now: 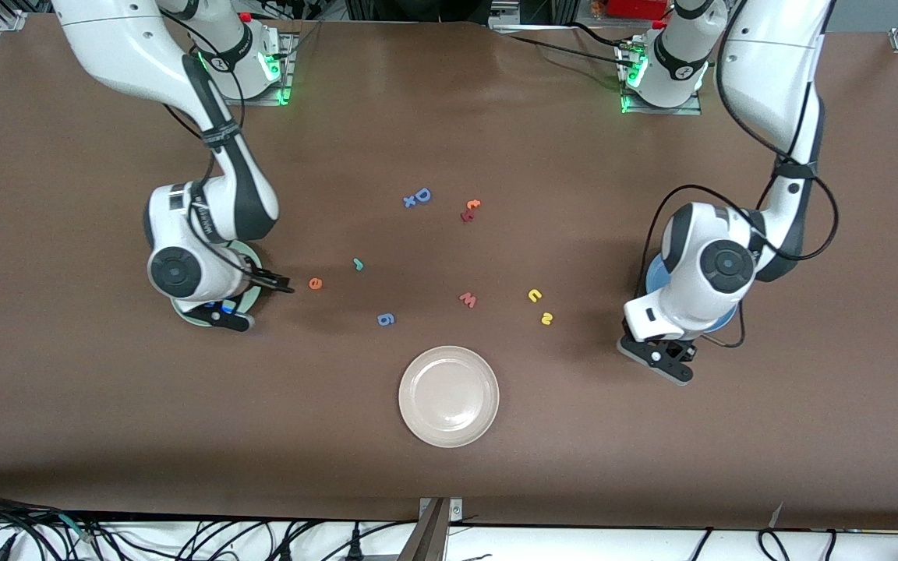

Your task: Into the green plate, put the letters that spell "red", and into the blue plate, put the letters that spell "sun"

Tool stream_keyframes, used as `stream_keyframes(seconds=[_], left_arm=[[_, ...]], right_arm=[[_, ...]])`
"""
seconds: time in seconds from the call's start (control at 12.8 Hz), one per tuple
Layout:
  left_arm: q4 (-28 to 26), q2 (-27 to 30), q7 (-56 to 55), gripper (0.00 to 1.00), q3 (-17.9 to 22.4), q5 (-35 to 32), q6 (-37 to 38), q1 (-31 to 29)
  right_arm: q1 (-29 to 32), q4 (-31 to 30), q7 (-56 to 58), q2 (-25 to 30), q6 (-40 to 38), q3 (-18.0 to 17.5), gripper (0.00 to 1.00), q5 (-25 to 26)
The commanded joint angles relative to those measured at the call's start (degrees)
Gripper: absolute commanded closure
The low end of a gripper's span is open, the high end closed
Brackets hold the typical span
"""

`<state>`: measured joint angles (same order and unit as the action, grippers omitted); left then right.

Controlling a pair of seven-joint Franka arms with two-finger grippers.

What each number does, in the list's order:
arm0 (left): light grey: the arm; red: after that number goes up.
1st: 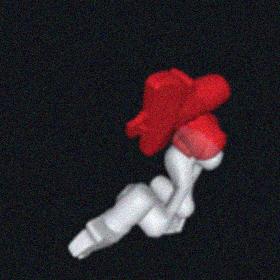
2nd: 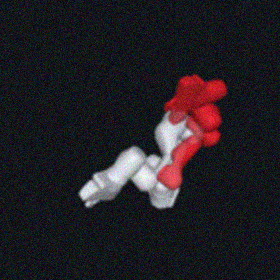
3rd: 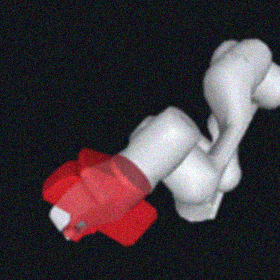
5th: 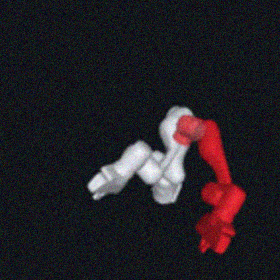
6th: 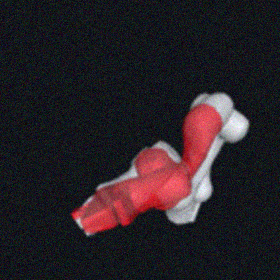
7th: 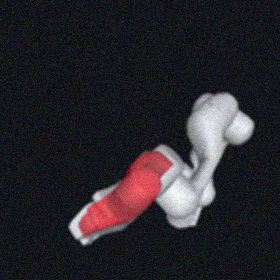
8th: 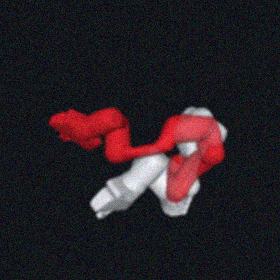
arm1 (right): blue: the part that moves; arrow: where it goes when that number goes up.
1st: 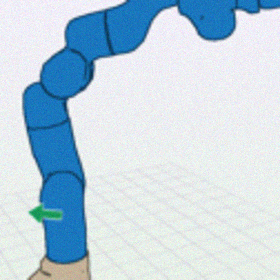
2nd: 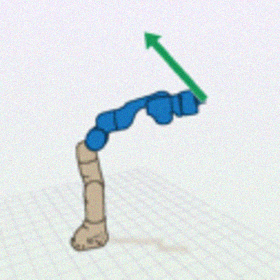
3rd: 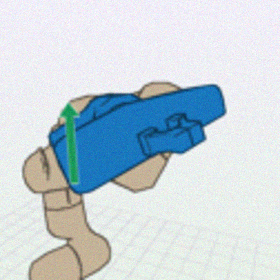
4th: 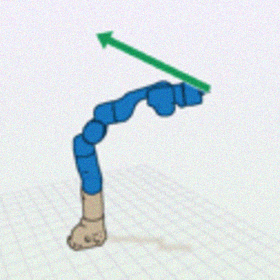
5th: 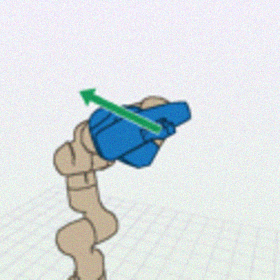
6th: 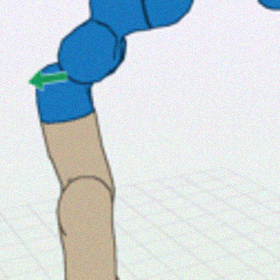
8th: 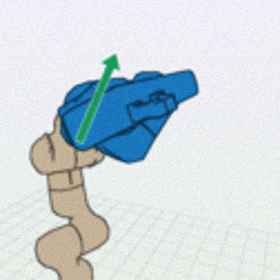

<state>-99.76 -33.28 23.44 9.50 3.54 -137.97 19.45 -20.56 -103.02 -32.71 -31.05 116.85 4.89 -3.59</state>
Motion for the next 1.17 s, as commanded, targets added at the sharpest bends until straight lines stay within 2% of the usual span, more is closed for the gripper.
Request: stream_keyframes(seconds=[0.0,0.39,0.63,0.7,0.78,0.86,0.94,1.1], left_arm=[[-5.7,6.1,5.4,1.0,-0.2,1.9,4.3,-2.5],[-11.2,7.4,9.3,0.99,-0.1,1.7,6.4,-7.4],[-13.8,6.9,9.1,0.94,-0.1,1.7,6.4,-8.5],[-13.8,6.7,8.8,0.89,-0.2,1.7,6.4,-8.7],[-13.7,6.7,8.6,0.6,-0.1,1.7,6.4,-8.7],[-13.4,6.7,8.7,0.06,-0.2,1.7,6.4,-8.7],[-13.0,6.8,9.1,0.0,-0.2,1.7,6.4,-8.7],[-10.8,7.3,8.8,0.0,-0.3,1.8,6.4,-8.4]], right_arm=[[-0.1,0.1,-8.7,-0.4,3.4,-2.9,0.0,-0.4],[-3.0,-0.5,-14.3,-2.9,10.7,-3.0,0.01,-0.5],[-3.0,-1.5,-14.3,-4.4,14.6,-3.0,0.05,-0.5],[-3.1,-1.9,-14.3,-4.6,15.5,-3.0,0.07,-0.5],[-3.1,-2.2,-14.3,-4.6,15.9,-3.0,0.11,-0.5],[-3.1,-2.3,-14.3,-4.7,16.0,-3.0,0.16,-0.5],[-3.1,-2.4,-14.3,-4.7,16.1,-3.0,0.23,-0.5],[-3.1,-2.4,-14.3,-4.8,16.3,-3.0,0.36,-0.5]])
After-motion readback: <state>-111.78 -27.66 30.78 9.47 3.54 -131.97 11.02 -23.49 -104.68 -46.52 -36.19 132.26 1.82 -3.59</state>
